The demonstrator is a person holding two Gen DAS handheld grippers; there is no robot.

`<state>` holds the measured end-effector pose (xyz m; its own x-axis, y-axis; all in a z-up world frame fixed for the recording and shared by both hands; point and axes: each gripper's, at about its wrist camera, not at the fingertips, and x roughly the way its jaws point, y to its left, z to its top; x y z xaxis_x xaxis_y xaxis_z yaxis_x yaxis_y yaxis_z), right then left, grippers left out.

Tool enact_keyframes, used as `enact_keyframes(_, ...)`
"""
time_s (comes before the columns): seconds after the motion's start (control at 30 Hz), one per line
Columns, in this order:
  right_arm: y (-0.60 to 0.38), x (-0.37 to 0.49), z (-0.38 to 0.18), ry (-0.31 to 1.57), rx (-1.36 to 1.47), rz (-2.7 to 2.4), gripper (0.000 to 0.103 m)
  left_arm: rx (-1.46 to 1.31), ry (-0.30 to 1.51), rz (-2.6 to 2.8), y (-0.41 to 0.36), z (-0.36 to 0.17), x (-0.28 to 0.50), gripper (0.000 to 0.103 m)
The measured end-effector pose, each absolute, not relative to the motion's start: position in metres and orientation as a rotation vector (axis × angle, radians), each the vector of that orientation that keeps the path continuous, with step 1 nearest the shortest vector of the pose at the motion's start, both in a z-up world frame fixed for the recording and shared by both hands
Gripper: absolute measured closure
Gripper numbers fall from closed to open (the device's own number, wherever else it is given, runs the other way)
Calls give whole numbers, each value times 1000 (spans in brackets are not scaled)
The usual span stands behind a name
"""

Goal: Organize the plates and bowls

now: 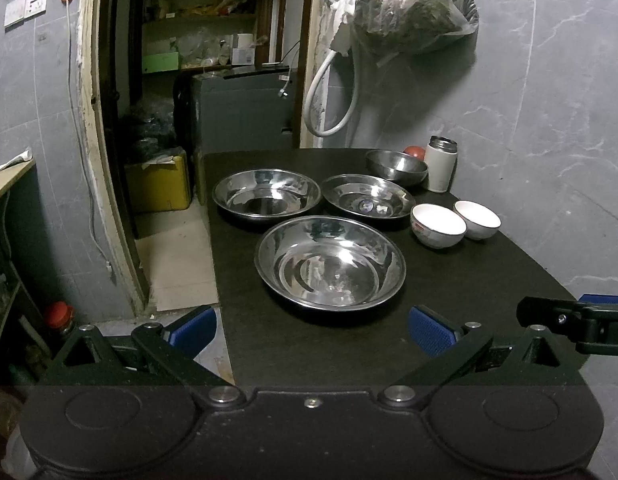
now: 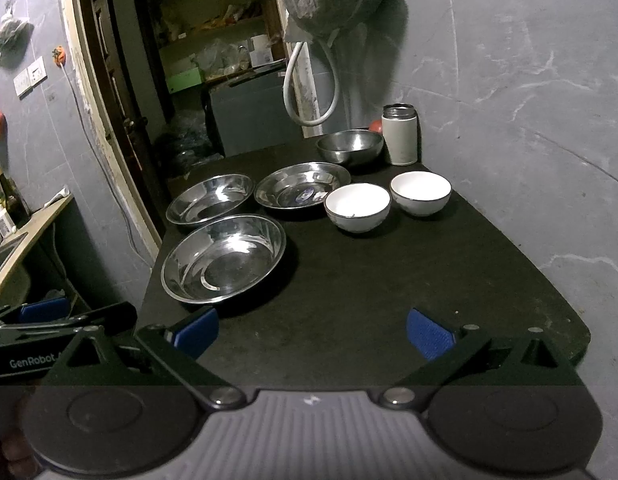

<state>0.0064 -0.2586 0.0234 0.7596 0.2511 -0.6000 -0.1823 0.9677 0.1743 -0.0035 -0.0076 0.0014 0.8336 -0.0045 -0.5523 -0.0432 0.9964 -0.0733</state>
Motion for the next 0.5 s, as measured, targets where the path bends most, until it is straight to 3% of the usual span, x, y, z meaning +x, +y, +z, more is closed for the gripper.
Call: enact_keyframes(0.5,-254,20,22,677,103,267,0,-171,696,49,14,-12,17,1)
